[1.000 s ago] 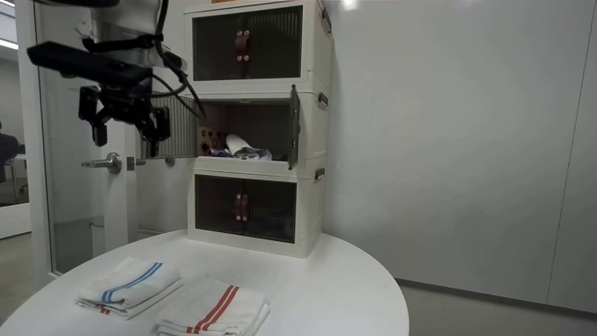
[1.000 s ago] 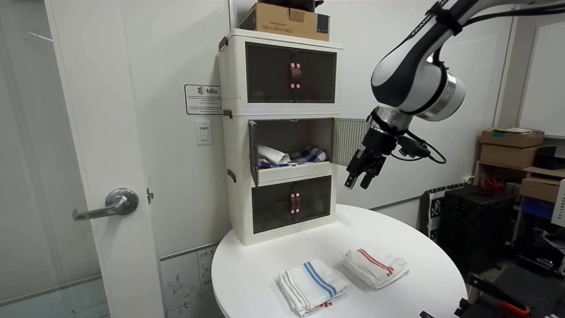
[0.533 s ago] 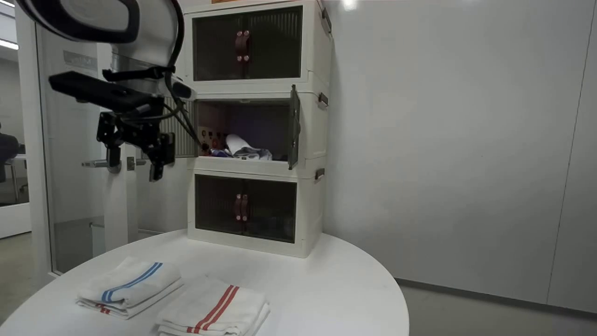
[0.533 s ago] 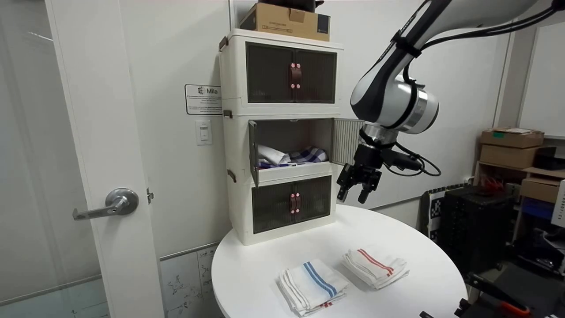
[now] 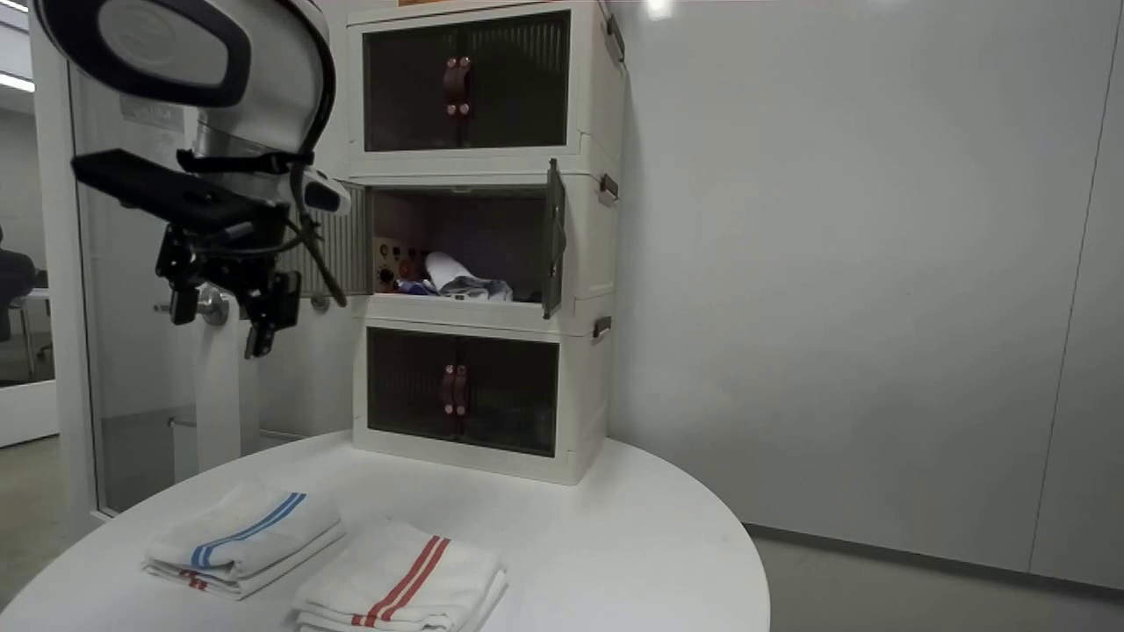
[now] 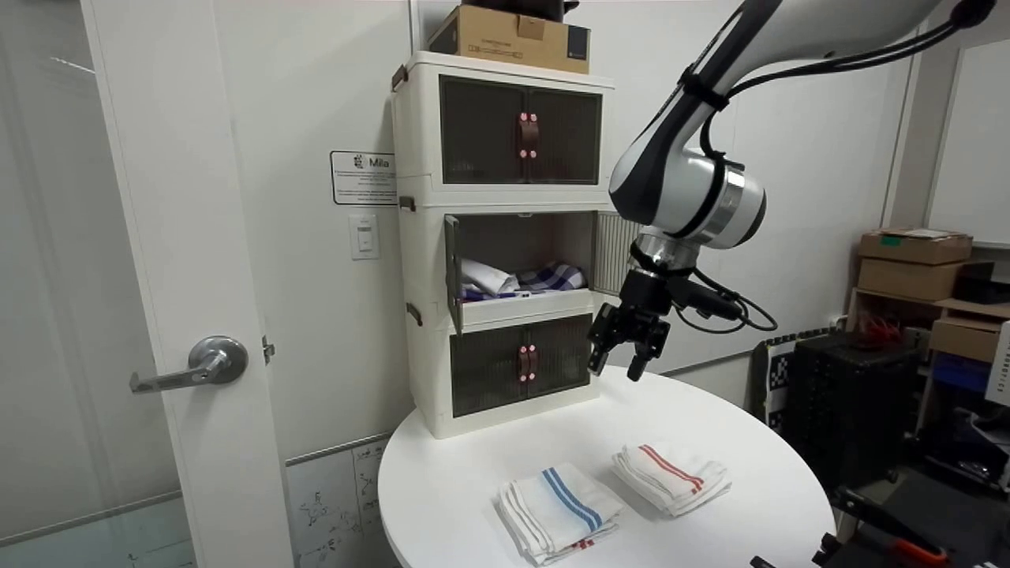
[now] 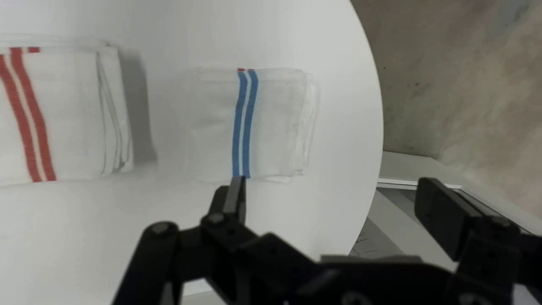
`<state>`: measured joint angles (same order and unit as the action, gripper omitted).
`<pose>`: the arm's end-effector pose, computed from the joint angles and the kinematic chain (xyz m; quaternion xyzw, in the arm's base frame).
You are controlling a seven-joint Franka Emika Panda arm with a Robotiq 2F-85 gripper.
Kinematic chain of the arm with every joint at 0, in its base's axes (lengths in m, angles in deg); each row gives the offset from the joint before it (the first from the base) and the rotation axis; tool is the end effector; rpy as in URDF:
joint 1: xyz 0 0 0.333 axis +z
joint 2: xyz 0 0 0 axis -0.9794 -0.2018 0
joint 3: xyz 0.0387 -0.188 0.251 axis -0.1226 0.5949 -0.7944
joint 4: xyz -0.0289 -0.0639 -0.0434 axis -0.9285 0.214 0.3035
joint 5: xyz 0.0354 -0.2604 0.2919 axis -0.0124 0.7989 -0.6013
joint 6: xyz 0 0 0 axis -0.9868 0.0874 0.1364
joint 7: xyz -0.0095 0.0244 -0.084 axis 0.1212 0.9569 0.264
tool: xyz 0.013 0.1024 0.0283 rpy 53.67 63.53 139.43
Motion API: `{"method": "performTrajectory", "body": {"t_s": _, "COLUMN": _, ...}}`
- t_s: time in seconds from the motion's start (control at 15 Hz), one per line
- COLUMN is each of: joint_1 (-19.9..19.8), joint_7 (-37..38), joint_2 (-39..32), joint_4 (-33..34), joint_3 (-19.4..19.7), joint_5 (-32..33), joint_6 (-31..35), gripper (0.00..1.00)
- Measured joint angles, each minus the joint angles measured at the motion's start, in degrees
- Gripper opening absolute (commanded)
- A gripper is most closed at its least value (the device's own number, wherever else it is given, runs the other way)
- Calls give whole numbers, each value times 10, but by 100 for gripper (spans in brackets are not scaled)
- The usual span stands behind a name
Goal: Put the blue and white towel in the open cabinet
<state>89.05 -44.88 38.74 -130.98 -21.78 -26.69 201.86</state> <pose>0.4414 0.0065 0.2672 -0.9837 -0.0002 -0.0599 0.1695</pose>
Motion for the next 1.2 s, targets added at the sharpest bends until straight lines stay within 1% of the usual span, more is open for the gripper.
{"method": "performTrajectory", "body": {"t_s": 0.07, "joint_1": -3, "joint_7": -4, "joint_2": -20, "joint_4": 9, "joint_3": -16, "joint_5": -25, "joint_6": -1, "gripper": 100}}
{"method": "performTrajectory", "body": {"t_s": 0.2, "joint_1": -16, "joint_7": -4, "joint_2": -69, "joint_4": 31, "joint_3": -46, "joint_5": -51, "joint_6": 0, "gripper": 100}}
{"method": "performTrajectory", "body": {"t_s": 0.4, "joint_1": -45, "joint_7": 5, "joint_2": -142, "joint_4": 66, "joint_3": -77, "joint_5": -52, "joint_6": 8, "gripper": 100}}
{"method": "performTrajectory", "body": {"t_s": 0.53, "joint_1": -67, "joint_7": 9, "joint_2": -185, "joint_4": 90, "joint_3": -90, "joint_5": -48, "joint_6": 11, "gripper": 100}}
{"method": "performTrajectory", "body": {"t_s": 0.67, "joint_1": -90, "joint_7": 9, "joint_2": -222, "joint_4": 113, "joint_3": -99, "joint_5": -37, "joint_6": 12, "gripper": 100}}
{"method": "performTrajectory", "body": {"t_s": 0.8, "joint_1": -111, "joint_7": 10, "joint_2": -252, "joint_4": 135, "joint_3": -104, "joint_5": -11, "joint_6": 12, "gripper": 100}}
{"method": "performTrajectory", "body": {"t_s": 1.0, "joint_1": -136, "joint_7": 29, "joint_2": -282, "joint_4": 161, "joint_3": -105, "joint_5": 31, "joint_6": 12, "gripper": 100}}
{"method": "performTrajectory", "body": {"t_s": 1.2, "joint_1": -161, "joint_7": 52, "joint_2": -307, "joint_4": 186, "joint_3": -109, "joint_5": 54, "joint_6": 13, "gripper": 100}}
